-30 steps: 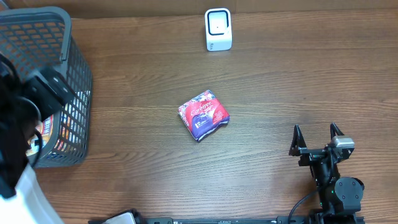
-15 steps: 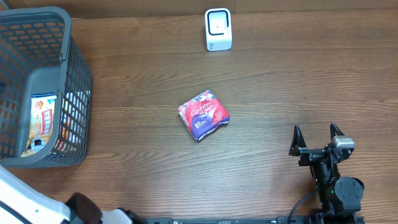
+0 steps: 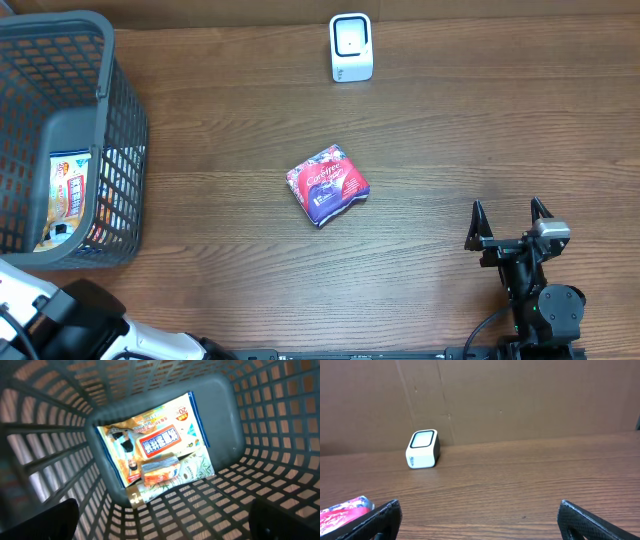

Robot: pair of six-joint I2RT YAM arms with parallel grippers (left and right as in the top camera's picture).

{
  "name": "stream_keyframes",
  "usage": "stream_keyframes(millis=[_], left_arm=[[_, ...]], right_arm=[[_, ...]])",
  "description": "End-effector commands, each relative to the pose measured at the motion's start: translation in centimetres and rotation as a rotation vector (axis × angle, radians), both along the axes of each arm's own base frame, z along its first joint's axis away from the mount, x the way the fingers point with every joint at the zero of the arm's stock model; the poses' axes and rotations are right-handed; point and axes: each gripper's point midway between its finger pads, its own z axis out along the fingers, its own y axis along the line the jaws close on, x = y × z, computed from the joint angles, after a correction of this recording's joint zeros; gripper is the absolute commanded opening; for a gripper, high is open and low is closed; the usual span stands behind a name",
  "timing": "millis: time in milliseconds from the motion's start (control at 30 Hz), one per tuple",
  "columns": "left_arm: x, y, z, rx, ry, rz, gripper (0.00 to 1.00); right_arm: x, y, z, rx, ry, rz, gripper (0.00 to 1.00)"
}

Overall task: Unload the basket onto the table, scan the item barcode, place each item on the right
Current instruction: 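Reach the left gripper back into the basket toward the orange pack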

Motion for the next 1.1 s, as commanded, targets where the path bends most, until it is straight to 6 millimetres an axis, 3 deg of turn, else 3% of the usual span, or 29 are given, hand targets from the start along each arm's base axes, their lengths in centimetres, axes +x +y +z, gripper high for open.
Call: stream_keyframes(millis=[0, 133, 300, 500, 633, 767, 1067], left_arm=[[2.0, -0.6, -0.8, -0.023, -0.032, -0.139, 1.0], [5.0, -2.1, -1.0, 0.011, -0.076, -0.393, 1.0], [6.0, -1.9, -2.6, 0.056, 0.022, -0.443, 1.0], [7.6, -2.6, -6.3, -0.002, 0.105, -0.542, 0.98], [8.0, -2.4, -8.7, -0.036, 0.169, -0.557, 0.96], [7.9, -2.6, -10.2, -0.077, 0.201, -0.584, 0.88], [7.0, -4.2, -13.8, -0.221, 0.291, -0.613, 0.86]], right_arm=[[0.0, -0.1, -0.2, -0.001, -0.003, -0.008, 1.0], [0.0, -0.1, -0.2, -0.001, -0.003, -0.008, 1.0], [0.0, -0.1, -0.2, -0.001, -0.003, -0.008, 1.0], [0.0, -0.1, -0.2, -0.001, -0.003, -0.008, 1.0], [0.0, -0.1, -0.2, -0.001, -0.003, -0.008, 1.0], [0.0, -0.1, -0.2, -0.001, -0.003, -0.008, 1.0], [0.0, -0.1, -0.2, -0.001, -0.003, -0.008, 1.0]])
